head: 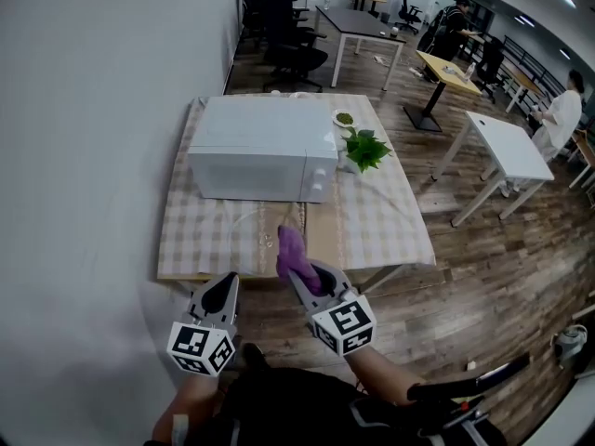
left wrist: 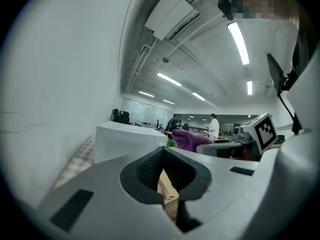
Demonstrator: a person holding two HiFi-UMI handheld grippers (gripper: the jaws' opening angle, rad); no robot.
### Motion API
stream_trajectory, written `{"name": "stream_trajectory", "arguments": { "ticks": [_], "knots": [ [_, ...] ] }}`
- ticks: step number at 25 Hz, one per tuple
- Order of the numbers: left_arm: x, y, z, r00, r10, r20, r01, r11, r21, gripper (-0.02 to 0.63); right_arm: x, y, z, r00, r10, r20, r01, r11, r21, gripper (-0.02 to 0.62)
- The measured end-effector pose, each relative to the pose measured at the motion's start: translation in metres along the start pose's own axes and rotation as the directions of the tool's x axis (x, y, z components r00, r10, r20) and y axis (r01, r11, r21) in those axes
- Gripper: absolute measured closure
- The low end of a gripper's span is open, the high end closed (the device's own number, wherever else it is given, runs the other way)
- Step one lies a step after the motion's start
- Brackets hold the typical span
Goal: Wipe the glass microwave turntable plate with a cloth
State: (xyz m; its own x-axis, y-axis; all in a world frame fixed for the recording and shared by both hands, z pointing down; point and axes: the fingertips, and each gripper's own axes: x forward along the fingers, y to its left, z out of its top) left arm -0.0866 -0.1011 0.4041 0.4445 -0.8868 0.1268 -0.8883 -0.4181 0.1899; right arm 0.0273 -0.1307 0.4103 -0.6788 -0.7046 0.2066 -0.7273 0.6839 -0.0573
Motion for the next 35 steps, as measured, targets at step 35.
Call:
{"name": "stream_trajectory", "arguments": {
  "ticks": [35],
  "knots": [
    [0.101,0.137,-0.079,0.966,-0.117,-0.23,0.126,0.992,0.026,0.598,0.209,-0.046,-0.091,0.959,-0.146,-0.242,0.139,0.989,-0.043,0.502]
  ]
}}
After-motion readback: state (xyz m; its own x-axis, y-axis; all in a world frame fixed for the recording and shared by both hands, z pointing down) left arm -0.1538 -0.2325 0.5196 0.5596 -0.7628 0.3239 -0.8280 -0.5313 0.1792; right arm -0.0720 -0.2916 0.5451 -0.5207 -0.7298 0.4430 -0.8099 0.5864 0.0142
